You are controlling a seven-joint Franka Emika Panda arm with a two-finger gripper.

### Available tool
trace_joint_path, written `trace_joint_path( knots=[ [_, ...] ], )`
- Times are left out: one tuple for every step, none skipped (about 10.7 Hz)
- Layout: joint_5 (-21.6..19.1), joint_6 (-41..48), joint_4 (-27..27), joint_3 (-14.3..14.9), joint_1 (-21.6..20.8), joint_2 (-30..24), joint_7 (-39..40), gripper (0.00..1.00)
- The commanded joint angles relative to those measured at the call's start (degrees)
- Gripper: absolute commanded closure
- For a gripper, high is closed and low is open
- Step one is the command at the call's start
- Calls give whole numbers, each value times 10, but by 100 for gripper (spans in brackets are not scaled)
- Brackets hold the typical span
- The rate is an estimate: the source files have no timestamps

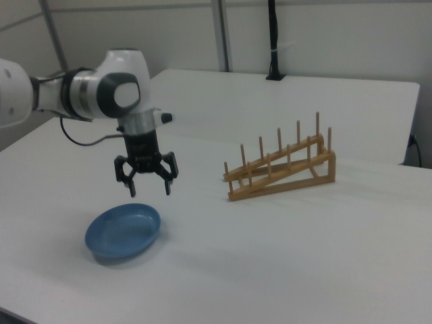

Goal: Place plate in plate rack
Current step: 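Move the open gripper down to the rim of the blue plate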

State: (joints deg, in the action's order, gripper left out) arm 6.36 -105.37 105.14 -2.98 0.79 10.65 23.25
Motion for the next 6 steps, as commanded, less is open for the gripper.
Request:
trace_joint_path(
  knots=[
    [30,-33,2,3,-7,47,17,25],
    [38,-35,2,3,-17,58,21,38],
    [40,-36,2,3,-21,65,23,48],
    [42,-36,2,3,-22,72,24,58],
    [45,-37,2,3,-22,78,26,66],
    [49,-39,2,3,-23,84,26,71]
  ],
)
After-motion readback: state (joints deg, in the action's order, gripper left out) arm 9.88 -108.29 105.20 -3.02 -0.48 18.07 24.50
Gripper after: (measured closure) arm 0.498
